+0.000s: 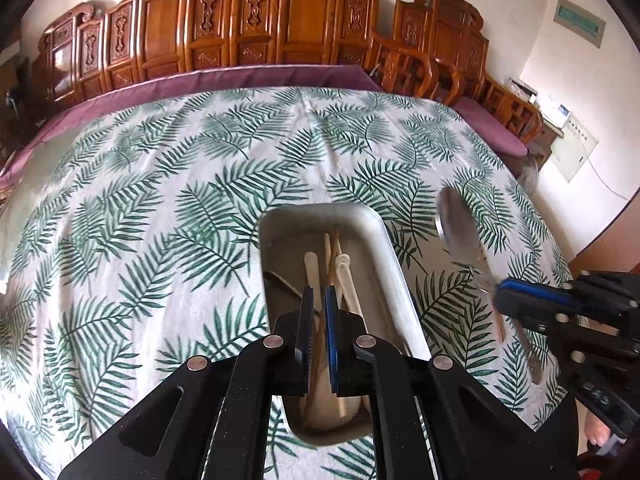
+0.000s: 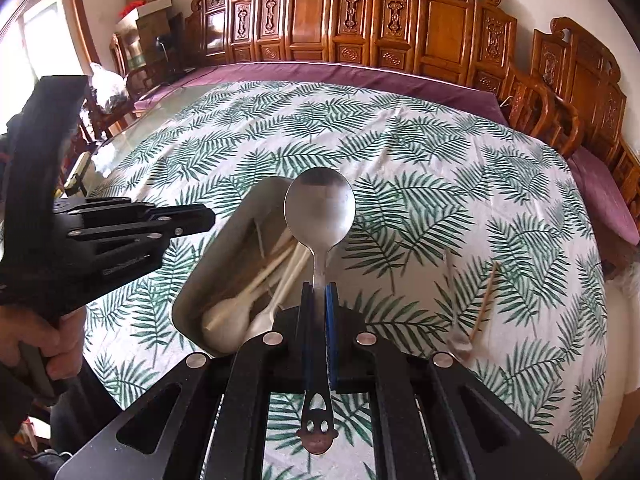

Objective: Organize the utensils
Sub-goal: 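Carry the chopstick in the left tool into the tray while the right tool carries the metal spoon, then lower the metal spoon in the right tool into the tray and release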

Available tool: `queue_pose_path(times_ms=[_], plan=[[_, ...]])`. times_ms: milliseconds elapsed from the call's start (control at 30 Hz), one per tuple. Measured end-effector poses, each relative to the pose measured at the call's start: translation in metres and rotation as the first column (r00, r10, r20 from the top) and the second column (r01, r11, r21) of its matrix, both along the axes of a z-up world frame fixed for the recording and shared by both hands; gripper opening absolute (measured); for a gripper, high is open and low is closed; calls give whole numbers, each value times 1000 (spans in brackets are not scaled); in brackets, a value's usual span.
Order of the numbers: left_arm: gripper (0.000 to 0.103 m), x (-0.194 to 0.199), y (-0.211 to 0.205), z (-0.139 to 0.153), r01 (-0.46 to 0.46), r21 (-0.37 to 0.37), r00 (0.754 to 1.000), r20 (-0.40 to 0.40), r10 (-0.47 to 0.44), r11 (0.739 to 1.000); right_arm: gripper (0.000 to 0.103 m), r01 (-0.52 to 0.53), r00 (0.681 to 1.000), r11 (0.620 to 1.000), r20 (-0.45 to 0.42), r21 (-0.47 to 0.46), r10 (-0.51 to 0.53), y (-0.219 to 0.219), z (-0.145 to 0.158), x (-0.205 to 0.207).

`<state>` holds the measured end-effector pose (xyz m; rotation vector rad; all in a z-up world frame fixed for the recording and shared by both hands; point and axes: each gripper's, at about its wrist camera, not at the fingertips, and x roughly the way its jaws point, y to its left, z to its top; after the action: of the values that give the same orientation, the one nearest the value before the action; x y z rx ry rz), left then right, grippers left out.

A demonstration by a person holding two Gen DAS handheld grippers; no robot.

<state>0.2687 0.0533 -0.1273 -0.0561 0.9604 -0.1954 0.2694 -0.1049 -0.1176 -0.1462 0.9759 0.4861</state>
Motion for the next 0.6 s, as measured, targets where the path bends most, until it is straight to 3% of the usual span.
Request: queue_pose_path(times_ms=[600], plan=[[5,-43,52,26,-18,4,998,68,17,1000,7,-11,997,998,-77,55,16,65,-23,19]])
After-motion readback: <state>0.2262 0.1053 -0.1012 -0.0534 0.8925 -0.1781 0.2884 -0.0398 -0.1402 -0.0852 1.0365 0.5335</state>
